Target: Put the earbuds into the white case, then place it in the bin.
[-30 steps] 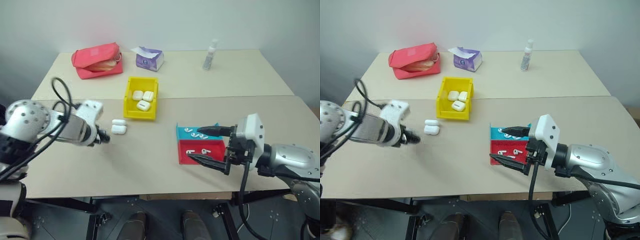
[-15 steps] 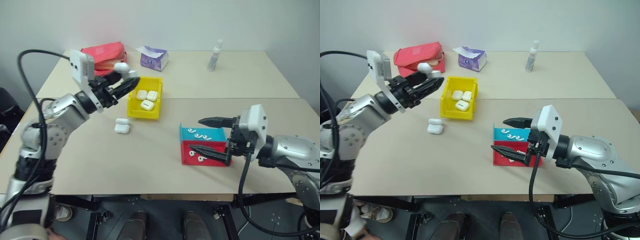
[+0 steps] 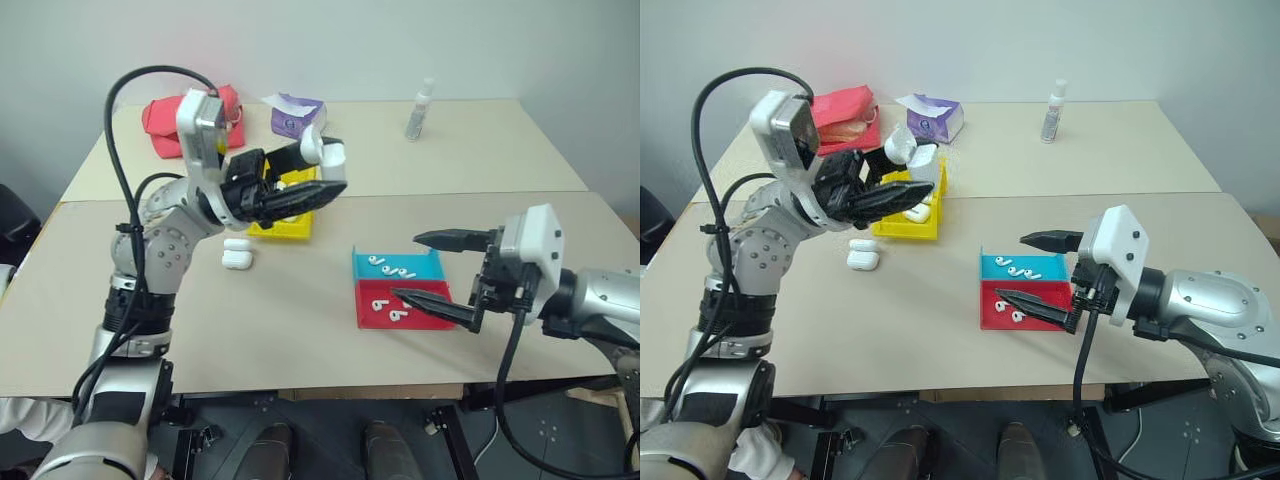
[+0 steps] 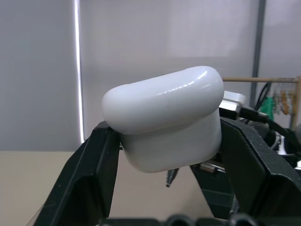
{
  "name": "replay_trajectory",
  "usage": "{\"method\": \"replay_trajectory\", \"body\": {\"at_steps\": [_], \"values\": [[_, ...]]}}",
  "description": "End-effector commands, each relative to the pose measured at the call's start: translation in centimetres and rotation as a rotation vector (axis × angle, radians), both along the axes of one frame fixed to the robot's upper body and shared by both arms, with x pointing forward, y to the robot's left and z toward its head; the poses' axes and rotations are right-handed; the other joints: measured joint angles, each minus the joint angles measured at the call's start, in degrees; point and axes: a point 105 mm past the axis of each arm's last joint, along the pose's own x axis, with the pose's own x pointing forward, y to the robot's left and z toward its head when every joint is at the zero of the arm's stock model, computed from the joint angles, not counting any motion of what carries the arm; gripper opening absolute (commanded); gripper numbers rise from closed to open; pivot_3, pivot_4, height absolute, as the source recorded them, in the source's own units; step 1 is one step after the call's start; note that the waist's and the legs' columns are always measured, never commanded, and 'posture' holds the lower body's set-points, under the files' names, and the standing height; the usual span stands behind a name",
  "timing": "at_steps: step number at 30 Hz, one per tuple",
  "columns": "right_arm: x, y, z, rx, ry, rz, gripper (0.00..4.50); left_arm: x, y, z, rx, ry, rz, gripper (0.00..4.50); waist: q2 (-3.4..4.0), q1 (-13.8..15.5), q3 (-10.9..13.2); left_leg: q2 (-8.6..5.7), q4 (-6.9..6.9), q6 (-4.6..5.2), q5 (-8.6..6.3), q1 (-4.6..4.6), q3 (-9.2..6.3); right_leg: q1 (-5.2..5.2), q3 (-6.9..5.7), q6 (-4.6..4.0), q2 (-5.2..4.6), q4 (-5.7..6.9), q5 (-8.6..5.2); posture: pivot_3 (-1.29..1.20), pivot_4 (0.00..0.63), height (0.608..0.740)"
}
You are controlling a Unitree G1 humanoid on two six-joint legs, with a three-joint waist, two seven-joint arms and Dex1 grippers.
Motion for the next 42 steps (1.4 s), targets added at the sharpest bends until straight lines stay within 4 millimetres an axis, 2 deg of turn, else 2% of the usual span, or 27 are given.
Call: {"method": "replay_trajectory", "body": {"at_steps": [1,9,13,17,22,31,37,42], "values": [[-0.5,0.3,0.9,-0.011,-0.041,0.016,4.50,-1.1,-0.3,0.9,0.014,-0.122,-0.045,2.91,0.00,0.1,0.0,0.00,0.00,0.00,0.00,0.00,0.00,0.00,-0.01,0.00,0.00,-0.01,0.00,0.00,0.150,0.740],[-0.4,0.4,0.7,-0.051,-0.049,0.020,4.50,-1.0,-0.6,-0.2,0.054,-0.168,-0.033,2.91,-0.01,0.1,0.0,0.01,0.01,0.01,0.00,0.00,-0.02,0.02,-0.02,0.00,0.00,-0.02,0.00,0.00,0.150,0.740],[-0.6,0.8,0.4,-0.059,-0.040,0.036,4.50,-0.8,0.0,-3.7,0.244,-0.216,0.028,2.91,0.01,-0.1,0.0,0.02,-0.01,0.01,-0.01,0.03,-0.01,0.01,0.00,0.00,0.01,-0.01,0.00,0.00,0.150,0.740],[-0.6,0.9,0.2,-0.061,-0.033,0.048,4.50,-0.4,1.9,-7.1,0.458,-0.145,0.100,2.91,0.01,-0.1,0.0,0.13,-0.03,0.01,-0.01,0.06,0.00,-0.01,0.02,0.00,0.11,-0.02,0.00,0.00,0.150,0.740],[-0.1,1.0,0.1,-0.063,-0.034,0.043,4.50,0.6,3.2,-10.0,0.691,-0.136,0.179,2.91,0.01,0.4,0.0,0.15,0.01,0.04,-0.02,0.06,-0.01,0.08,-0.04,0.00,0.10,-0.12,0.00,0.00,0.150,0.740],[-0.5,2.0,-0.1,-0.079,-0.035,0.051,4.50,1.5,3.4,-11.1,0.741,-0.140,0.189,2.91,0.05,0.2,0.0,0.18,-0.03,0.25,-0.16,0.04,0.06,0.05,-0.10,0.00,0.10,-0.01,0.00,0.00,0.150,0.740],[-0.5,1.5,0.1,-0.107,-0.013,0.065,4.50,1.7,3.9,-11.4,0.752,-0.103,0.229,2.91,0.04,0.1,0.0,-0.01,0.05,0.16,-0.17,-0.13,0.19,-0.11,-0.26,0.01,-0.18,-0.04,0.00,0.00,0.150,0.740],[-0.8,1.5,-0.1,-0.134,0.011,0.091,4.50,1.2,5.3,-13.3,0.940,-0.072,0.257,2.91,0.05,0.0,0.0,0.03,0.05,0.47,-0.35,0.00,0.24,-0.02,-0.26,0.08,-0.14,-0.08,0.02,0.00,0.150,0.740]]}}
